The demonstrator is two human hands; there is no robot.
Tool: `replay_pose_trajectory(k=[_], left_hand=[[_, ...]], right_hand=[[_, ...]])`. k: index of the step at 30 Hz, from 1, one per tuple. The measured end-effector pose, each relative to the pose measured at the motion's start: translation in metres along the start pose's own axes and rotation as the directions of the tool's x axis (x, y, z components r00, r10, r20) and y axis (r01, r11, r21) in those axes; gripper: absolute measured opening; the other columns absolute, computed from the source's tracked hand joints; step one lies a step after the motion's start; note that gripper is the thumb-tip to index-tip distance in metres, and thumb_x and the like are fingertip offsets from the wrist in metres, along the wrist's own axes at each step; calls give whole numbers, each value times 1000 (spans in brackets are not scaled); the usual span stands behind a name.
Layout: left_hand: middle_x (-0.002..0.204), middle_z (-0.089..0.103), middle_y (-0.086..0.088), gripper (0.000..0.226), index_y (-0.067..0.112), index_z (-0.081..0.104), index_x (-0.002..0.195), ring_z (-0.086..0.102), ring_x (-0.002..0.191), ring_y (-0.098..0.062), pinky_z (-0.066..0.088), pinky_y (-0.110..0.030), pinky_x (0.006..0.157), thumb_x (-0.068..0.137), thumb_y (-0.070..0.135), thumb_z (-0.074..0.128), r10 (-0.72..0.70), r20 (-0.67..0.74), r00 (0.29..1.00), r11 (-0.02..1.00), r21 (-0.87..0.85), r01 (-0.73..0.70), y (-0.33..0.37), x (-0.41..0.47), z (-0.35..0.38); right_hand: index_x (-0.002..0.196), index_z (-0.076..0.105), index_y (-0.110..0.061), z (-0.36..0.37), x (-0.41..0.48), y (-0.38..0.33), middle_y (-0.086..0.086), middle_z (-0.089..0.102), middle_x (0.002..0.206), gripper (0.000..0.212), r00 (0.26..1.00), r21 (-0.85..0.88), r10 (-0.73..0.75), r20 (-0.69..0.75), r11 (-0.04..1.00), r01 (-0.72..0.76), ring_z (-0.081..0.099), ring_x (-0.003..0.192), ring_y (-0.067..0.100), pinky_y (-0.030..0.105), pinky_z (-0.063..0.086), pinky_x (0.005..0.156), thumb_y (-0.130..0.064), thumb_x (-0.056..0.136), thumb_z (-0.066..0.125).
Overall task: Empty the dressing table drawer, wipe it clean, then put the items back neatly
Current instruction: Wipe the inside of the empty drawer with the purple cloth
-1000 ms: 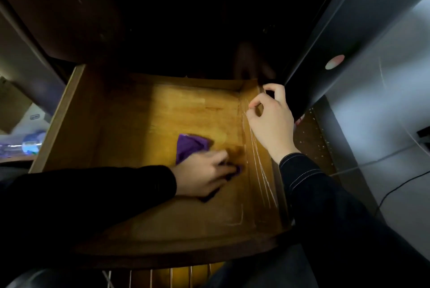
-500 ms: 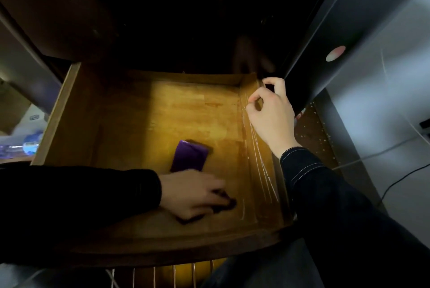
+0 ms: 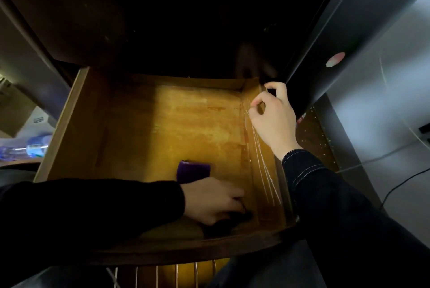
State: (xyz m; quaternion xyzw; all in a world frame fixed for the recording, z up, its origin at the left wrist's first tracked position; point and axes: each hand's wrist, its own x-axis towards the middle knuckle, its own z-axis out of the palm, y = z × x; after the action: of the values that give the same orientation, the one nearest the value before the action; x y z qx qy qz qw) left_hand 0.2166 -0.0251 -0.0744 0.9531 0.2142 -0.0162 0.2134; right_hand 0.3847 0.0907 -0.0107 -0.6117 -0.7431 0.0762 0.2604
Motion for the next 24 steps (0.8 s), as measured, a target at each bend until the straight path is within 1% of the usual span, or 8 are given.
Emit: replay_pose_trajectory(k=[4, 8, 10, 12, 15, 17, 21, 24], left_hand=[[130, 48, 0, 40, 24, 54, 138, 53, 113, -20, 51, -38, 86, 99, 28, 55, -156, -118, 981, 988, -11, 155, -4, 22, -10], [122, 51, 0, 38, 22, 59, 134, 55, 103, -18, 48, -31, 78, 96, 22, 59, 2, 30, 1000, 993, -114, 1, 2, 6, 3], [118, 50, 0, 37, 23, 59, 134, 54, 101, -19, 48, -32, 76, 97, 24, 58, 39, 31, 999, 995, -97, -35, 0, 1, 5], [121, 50, 0, 37, 26, 58, 135, 53, 108, -19, 50, -34, 79, 98, 28, 56, 11, -18, 1000, 999, -45, -11, -3, 12, 2], [125, 52, 2, 34, 30, 61, 131, 51, 117, -18, 52, -37, 83, 97, 28, 57, -107, -121, 987, 994, -34, 104, -6, 30, -9], [123, 56, 3, 33, 28, 63, 128, 55, 115, -18, 52, -37, 85, 95, 27, 60, -157, -162, 974, 986, -82, 146, -4, 31, -6], [117, 63, -2, 31, 18, 58, 122, 62, 104, -21, 50, -32, 82, 94, 29, 64, -129, -100, 987, 986, -115, 118, 15, 19, 9], [114, 63, -1, 28, 17, 58, 120, 63, 100, -20, 52, -33, 79, 95, 30, 63, -163, -178, 970, 986, -74, 151, 18, 22, 10]], right_hand=[[88, 66, -19, -1, 0, -1, -4, 42, 143, 5, 1000, -15, 5, 1, 1000, -5, 61, 86, 18, 35, 54, 69, -23, 91, 67], [88, 66, -19, 1, 1, 1, -4, 43, 143, 6, 1000, -11, 0, 0, 1000, 0, 61, 89, 18, 29, 47, 67, -23, 91, 67], [87, 65, -19, 3, 1, 3, -3, 43, 142, 6, 1000, 1, -1, -7, 1000, 1, 61, 88, 17, 27, 45, 66, -23, 91, 67], [86, 65, -20, 4, 1, 4, -4, 43, 142, 5, 1000, 10, 0, -15, 1000, 1, 60, 86, 16, 26, 43, 65, -23, 90, 67], [87, 65, -20, 2, 0, 3, -5, 43, 142, 5, 1000, 8, -8, -10, 1000, 8, 60, 86, 15, 26, 44, 66, -23, 90, 67], [87, 65, -20, 2, 0, 2, -5, 43, 142, 5, 1000, 2, -4, -3, 1000, 4, 60, 87, 15, 26, 42, 66, -23, 90, 67], [86, 64, -21, 3, 2, 3, -5, 43, 142, 6, 1000, -2, -8, -4, 1000, 8, 59, 85, 15, 25, 40, 65, -24, 90, 67], [86, 64, -21, 4, 1, 3, -4, 43, 142, 5, 1000, -6, -11, -3, 1000, 11, 60, 84, 17, 25, 39, 65, -24, 90, 67]])
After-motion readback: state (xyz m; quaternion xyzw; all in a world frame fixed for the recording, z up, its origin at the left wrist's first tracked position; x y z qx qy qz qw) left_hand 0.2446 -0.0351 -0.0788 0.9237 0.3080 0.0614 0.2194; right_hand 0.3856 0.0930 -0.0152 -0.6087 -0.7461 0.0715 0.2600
